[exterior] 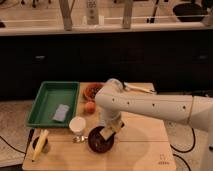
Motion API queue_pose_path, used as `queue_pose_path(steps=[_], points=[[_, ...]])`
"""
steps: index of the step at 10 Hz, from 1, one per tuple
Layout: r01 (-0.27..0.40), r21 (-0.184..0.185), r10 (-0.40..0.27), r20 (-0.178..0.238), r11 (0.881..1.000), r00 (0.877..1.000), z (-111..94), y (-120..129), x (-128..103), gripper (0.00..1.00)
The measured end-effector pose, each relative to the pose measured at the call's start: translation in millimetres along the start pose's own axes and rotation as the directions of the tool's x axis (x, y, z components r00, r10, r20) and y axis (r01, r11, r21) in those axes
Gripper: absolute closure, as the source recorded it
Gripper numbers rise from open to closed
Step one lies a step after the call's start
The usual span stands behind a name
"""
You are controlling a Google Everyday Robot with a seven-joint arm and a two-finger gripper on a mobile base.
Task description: Place eraser in purple bowl
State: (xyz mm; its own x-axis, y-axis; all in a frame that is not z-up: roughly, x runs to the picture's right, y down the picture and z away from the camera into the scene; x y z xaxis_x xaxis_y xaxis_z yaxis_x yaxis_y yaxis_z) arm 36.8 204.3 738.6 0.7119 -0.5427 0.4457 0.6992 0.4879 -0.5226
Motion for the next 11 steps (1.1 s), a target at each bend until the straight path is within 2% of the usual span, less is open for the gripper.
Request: queue_pose_path(steps=[11], points=[[0.109,-0.022,-0.109,-0.010,0.994,0.994,14,4,-30,1.00]])
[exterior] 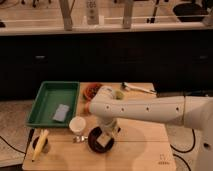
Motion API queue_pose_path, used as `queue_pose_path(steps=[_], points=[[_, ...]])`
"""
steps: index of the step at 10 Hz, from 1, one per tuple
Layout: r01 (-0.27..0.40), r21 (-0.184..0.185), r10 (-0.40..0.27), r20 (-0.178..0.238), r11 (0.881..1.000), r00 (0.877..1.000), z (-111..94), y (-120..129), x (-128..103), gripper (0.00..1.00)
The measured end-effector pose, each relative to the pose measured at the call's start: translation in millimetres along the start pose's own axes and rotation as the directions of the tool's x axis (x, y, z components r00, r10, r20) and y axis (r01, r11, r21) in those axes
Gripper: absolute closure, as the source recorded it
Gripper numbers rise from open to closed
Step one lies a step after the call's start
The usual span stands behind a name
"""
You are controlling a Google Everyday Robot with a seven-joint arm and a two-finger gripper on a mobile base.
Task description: Place eraser in purple bowl
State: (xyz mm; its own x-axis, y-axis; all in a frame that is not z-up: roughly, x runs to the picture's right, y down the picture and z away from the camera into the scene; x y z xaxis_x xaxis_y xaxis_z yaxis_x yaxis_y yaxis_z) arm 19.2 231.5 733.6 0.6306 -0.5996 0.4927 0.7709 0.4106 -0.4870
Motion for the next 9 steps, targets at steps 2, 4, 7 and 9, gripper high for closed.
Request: queue_pose_path(steps=[2,4,7,9], points=[[0.020,-0.002,-0.020,-0.003,1.000,1.000,1,-4,-6,1.00],[0.035,-0.008,-0.035,-0.004,0.999,0.999,3,-5,-10,1.00],[0.064,-0.012,-0.064,-0.009,0.998,0.998,4,-9,-17,1.00],[0.073,-0.016,-0.074,-0.009,0.997,0.997,5,-9,-19,1.00]])
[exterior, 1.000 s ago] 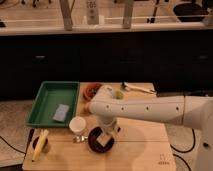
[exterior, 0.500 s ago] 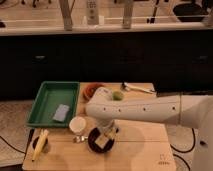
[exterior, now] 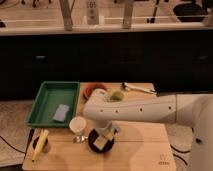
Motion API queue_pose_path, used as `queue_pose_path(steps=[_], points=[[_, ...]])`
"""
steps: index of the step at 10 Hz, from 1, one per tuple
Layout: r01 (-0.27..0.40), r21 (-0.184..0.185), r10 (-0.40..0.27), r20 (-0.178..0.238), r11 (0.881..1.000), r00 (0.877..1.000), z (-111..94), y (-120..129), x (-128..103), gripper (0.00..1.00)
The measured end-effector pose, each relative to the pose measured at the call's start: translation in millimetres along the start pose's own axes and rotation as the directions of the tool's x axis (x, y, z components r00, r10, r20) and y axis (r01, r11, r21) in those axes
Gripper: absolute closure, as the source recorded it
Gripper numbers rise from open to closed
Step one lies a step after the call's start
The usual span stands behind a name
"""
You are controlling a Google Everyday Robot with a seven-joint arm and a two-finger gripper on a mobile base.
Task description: Place eraser in purple bowl
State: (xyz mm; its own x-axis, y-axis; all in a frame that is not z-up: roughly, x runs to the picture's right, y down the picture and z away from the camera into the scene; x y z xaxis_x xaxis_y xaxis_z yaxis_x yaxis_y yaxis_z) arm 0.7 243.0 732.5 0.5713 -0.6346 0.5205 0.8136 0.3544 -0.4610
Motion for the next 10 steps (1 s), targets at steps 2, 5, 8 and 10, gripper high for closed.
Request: queue_pose_path(steps=[2,5,8,10], points=[[0.015,-0.005,-0.015,-0.002,1.000,1.000,1.0,-0.1,-1.4,1.00],[0.037,-0.010,-0.037,-0.005,0.999,0.999,2.1,-1.7,-3.5,1.00],[0.054,-0.015,-0.054,-0.006,0.998,0.999,3.2,-1.9,-4.8,1.00],[0.070,-0.019,-0.070,-0.009,0.997,0.998,3.5,-3.5,-6.0,1.00]])
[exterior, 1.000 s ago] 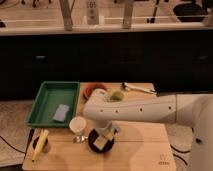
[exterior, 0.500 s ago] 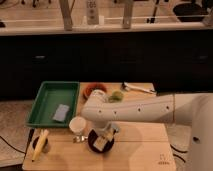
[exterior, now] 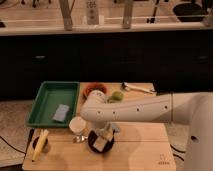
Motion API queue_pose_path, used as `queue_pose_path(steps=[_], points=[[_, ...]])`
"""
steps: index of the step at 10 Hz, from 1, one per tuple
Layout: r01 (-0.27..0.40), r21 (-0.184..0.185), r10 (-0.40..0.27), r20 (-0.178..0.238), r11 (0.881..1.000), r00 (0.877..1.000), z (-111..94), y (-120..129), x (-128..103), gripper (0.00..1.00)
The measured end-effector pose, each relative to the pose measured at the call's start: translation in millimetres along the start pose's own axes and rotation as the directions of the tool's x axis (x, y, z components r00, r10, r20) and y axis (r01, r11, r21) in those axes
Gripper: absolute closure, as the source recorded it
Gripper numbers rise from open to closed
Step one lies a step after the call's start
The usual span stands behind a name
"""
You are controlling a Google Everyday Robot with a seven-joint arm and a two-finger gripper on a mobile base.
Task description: Place eraser in purple bowl
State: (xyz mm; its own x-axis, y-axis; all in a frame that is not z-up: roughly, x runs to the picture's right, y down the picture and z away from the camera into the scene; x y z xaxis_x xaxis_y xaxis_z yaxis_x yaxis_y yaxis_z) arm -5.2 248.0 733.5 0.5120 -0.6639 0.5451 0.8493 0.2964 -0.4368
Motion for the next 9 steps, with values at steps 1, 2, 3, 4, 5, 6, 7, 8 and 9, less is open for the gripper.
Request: queue_pose_path(steps=[1,2,3,4,5,6,7,8,9], points=[[0.008,-0.002,-0.008,-0.001,1.000,1.000,0.2,-0.8,-0.7,1.00],[0.015,-0.004,-0.015,-0.003,1.000,1.000,0.7,-0.1,-0.6,1.00],[0.019,-0.005,-0.019,-0.003,1.000,1.000,0.8,0.1,-0.7,1.00],[0.024,-0.007,-0.024,-0.004,1.000,1.000,1.0,0.2,-1.1,1.00],[0.034,-0.008,-0.034,-0.005,0.999,0.999,1.1,-0.6,-2.5,1.00],[0.042,-0.009,-0.042,-0.006,0.999,0.999,1.3,-1.5,-3.4,1.00],[0.045,-0.009,-0.045,-0.006,0.999,0.999,1.2,-1.4,-3.2,1.00],[0.050,-0.010,-0.050,-0.007,0.999,0.999,1.3,-1.0,-3.1,1.00],[0.055,-0.012,-0.055,-0.008,0.998,0.998,1.5,-1.0,-3.5,1.00]])
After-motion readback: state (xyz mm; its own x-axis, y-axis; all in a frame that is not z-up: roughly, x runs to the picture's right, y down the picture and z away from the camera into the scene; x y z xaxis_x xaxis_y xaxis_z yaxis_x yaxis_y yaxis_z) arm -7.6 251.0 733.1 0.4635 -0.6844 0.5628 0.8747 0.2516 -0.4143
